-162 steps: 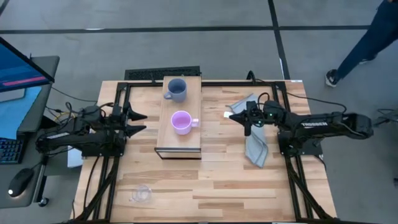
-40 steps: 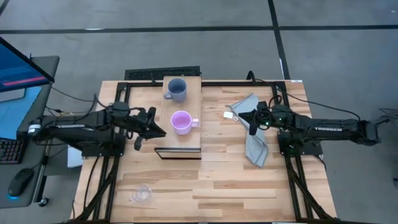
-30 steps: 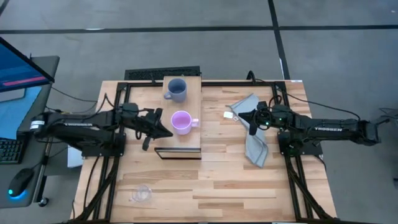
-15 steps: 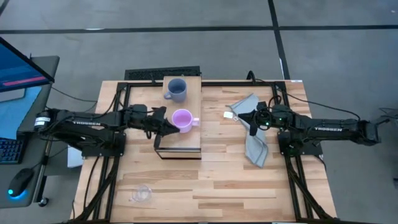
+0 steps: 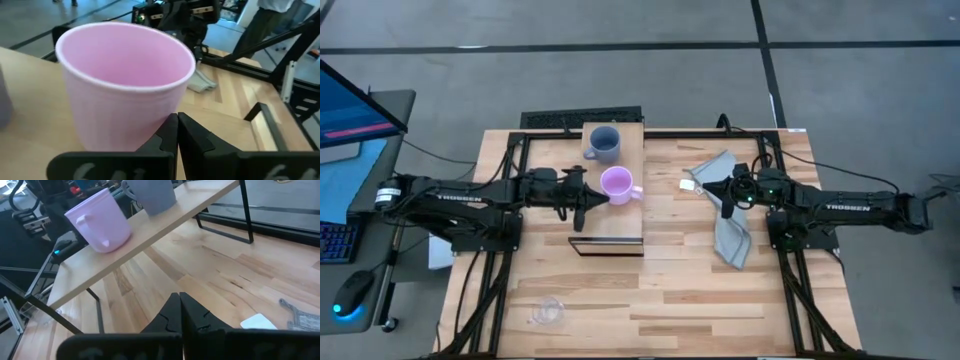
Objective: Stack small to large cups/mugs on shelf
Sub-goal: Put the pink mug on the shelf, then put the transparent mug on the shelf
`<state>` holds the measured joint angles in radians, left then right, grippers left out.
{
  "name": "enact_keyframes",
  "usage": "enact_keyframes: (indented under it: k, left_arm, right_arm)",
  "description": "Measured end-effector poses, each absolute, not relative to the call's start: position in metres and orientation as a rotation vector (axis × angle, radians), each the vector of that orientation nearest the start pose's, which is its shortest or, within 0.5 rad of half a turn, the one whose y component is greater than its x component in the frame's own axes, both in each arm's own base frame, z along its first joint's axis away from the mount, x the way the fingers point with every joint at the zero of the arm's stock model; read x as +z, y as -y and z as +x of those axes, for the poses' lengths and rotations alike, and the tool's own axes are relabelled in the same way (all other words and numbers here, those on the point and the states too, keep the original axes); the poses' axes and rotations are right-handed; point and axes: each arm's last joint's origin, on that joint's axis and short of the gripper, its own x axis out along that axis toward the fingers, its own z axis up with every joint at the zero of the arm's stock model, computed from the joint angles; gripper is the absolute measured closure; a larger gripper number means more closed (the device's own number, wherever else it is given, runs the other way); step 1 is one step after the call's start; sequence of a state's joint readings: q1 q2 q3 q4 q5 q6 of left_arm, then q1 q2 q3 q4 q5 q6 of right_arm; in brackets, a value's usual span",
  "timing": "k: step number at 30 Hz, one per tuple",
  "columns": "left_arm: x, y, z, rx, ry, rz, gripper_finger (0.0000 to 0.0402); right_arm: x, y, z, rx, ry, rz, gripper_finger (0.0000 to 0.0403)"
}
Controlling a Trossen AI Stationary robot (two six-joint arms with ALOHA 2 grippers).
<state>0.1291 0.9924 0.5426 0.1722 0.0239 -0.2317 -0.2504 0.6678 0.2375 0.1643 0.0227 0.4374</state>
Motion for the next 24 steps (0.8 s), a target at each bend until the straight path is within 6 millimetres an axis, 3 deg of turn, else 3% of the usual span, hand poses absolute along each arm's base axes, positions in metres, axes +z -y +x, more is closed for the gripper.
enact_keyframes:
  k: [8,12,24]
  left_arm:
    - [0.249,-0.027,0.211,0.155,-0.246,-0.244,0.0401]
    - [0.256,-0.024,0.204,0.057,-0.229,-0.246,0.0401]
    - [0.277,-0.005,0.154,-0.237,-0.245,-0.35,0.04]
  right_arm:
    - [0.194,0.039,0.149,-0.326,-0.202,0.462,0.0397]
    - [0.194,0.039,0.149,-0.322,-0.204,0.463,0.0397]
    - [0.194,0.038,0.149,-0.301,-0.21,0.466,0.0397]
